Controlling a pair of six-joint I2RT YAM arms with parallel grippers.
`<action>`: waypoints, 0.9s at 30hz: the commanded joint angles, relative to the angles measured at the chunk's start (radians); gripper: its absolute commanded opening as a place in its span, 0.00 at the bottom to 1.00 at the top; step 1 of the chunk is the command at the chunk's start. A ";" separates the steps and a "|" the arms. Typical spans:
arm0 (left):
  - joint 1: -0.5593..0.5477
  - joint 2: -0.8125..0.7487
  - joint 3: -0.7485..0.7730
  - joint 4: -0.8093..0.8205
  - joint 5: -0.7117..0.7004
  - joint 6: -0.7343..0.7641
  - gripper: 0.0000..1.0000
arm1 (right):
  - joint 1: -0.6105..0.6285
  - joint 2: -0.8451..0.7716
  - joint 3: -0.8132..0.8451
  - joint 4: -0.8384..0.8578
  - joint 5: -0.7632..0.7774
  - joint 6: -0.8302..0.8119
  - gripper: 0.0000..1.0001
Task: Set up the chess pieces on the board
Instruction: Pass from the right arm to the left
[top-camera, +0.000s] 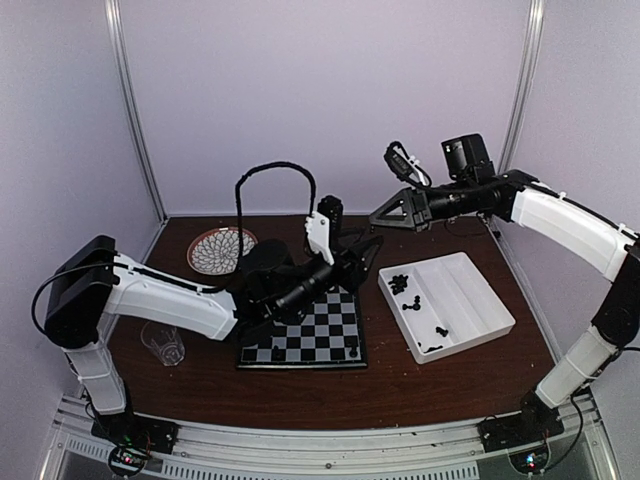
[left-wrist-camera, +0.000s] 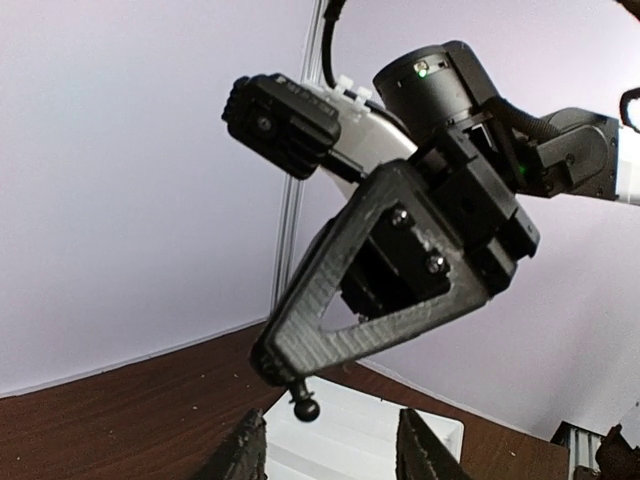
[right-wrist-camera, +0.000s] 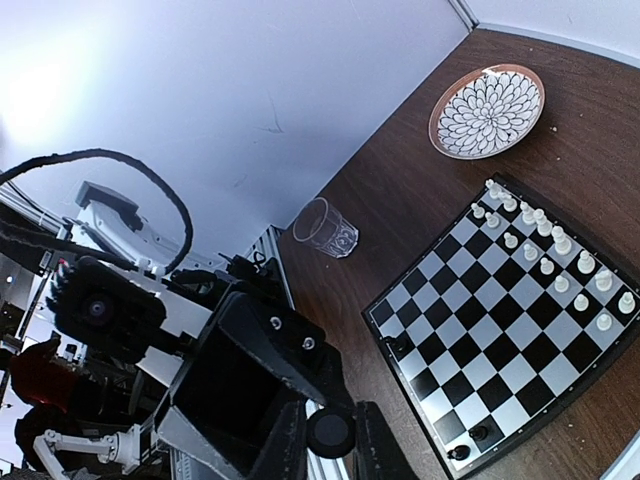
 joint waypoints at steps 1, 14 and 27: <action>-0.002 0.028 0.062 0.077 0.004 -0.006 0.40 | -0.002 -0.043 -0.026 0.068 -0.033 0.046 0.14; -0.001 0.042 0.084 0.047 -0.035 -0.036 0.31 | -0.002 -0.059 -0.058 0.139 -0.067 0.102 0.15; -0.002 0.047 0.096 0.039 -0.019 -0.034 0.06 | -0.003 -0.062 -0.081 0.169 -0.069 0.119 0.16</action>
